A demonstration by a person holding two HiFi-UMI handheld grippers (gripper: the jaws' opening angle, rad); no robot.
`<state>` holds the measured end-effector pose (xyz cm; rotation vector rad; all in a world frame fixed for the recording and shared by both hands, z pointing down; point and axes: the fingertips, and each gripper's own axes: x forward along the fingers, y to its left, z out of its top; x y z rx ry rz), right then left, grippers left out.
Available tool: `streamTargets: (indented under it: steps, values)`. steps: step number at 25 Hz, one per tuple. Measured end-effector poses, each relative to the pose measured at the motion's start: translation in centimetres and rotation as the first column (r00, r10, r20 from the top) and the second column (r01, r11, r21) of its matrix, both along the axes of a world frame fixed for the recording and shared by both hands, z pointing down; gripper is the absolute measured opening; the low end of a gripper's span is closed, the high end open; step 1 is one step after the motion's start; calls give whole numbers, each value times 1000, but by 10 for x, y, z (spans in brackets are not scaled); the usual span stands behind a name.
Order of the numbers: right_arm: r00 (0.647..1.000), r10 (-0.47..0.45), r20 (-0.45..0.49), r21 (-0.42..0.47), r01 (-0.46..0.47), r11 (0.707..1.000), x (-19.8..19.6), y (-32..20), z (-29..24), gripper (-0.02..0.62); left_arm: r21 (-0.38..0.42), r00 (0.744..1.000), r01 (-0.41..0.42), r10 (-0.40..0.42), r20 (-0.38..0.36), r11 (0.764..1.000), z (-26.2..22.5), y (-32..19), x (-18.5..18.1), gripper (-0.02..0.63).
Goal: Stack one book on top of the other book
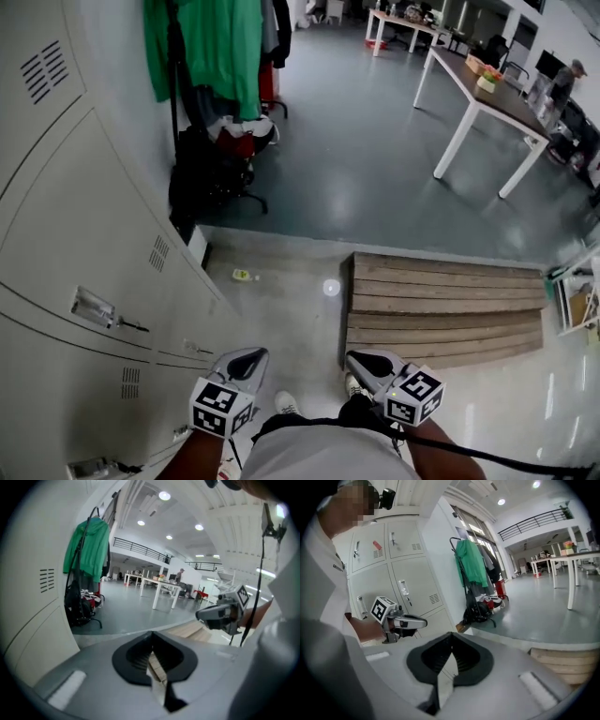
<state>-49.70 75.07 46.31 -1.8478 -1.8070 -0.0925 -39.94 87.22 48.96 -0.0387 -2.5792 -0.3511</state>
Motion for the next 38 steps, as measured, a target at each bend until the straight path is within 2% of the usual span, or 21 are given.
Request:
streamTargets:
  steps: [4,9,14,18,22,25,28,31,33,38]
  values:
    - [987,156,-21,61,-155,986,1,-45,15,2,19,995,-100,100,2,995,11,-9,-18,6]
    - [942,335,-22,88,-332,939,5,-102,15,2,40,974,-228,228,5,973,10,-39,-44,6]
    - [852,520,-63,74,-515,854,-7,-158,15,2,11,929,-369,369,7,929,4,-83,-69,6]
    - [790,611,-55,58,-608,792,5,-212,7,2,17,894,-448,448,-18,894,8,-126,-68,6]
    - [708,705,-44,29,-704,709,19,-287,-1,2,47,866,-500,501,-6,865,3,-183,-75,6]
    - [636,771,-39,12,-771,637,41,-348,-4,2,62,822,-569,568,31,820,-13,-242,-72,6]
    - [568,823,-24,-7,-823,568,63,-407,-7,2,117,784,-621,617,68,775,-20,-302,-63,6]
    - [496,868,-17,-33,-868,495,81,-465,-12,2,117,743,-669,667,62,734,-19,-359,-58,6]
    - [439,898,-22,-45,-898,437,96,-502,-15,2,94,699,-715,713,55,693,-22,-395,-55,6]
    - [289,957,-31,-61,-956,287,136,-574,-16,2,49,567,-824,823,41,565,-31,-471,-49,6]
